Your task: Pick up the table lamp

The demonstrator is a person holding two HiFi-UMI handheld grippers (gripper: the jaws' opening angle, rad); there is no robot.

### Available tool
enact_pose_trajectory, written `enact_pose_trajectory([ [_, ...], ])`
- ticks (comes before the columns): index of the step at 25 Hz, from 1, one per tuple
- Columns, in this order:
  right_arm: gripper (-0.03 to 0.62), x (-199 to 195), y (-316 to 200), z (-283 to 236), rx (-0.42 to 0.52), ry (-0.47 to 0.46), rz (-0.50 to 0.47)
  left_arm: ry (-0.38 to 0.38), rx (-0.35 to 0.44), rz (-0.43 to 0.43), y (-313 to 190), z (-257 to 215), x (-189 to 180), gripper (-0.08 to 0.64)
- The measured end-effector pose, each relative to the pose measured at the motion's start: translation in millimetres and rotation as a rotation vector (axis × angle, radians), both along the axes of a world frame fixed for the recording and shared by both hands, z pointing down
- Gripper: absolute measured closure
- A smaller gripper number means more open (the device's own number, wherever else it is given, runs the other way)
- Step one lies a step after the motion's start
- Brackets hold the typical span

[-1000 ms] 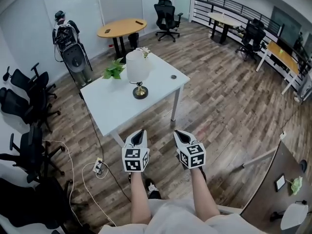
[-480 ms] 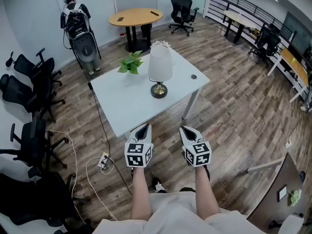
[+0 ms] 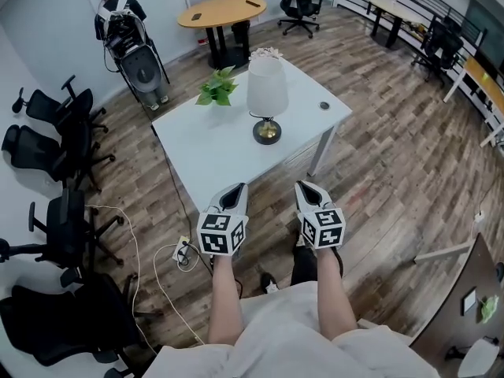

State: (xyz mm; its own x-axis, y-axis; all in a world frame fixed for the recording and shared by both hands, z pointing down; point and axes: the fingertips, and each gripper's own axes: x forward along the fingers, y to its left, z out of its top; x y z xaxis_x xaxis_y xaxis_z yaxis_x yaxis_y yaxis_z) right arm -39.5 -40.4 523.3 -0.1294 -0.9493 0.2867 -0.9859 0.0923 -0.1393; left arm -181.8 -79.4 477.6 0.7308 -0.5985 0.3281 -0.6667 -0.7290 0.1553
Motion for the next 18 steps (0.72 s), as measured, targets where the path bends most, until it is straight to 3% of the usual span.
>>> enact_pose_trajectory([
  [3, 0.566, 3.7, -15.2, 3.5, 0.0, -0.017, 0.004, -0.008, 0.003, 0.006, -9.9, -1.8, 5.9, 0.56],
  [9, 0.566, 10.4, -57.5, 6.8, -0.007, -0.016, -0.047, -0.049, 0.083, -0.037, -49.6, -12.8, 17.1, 0.56],
  [18, 0.566, 27.0, -129.1, 23.1, -0.027, -0.025, -0.083, -0.051, 0.081, -0.052, -104.9, -9.4, 42.1, 0.56],
])
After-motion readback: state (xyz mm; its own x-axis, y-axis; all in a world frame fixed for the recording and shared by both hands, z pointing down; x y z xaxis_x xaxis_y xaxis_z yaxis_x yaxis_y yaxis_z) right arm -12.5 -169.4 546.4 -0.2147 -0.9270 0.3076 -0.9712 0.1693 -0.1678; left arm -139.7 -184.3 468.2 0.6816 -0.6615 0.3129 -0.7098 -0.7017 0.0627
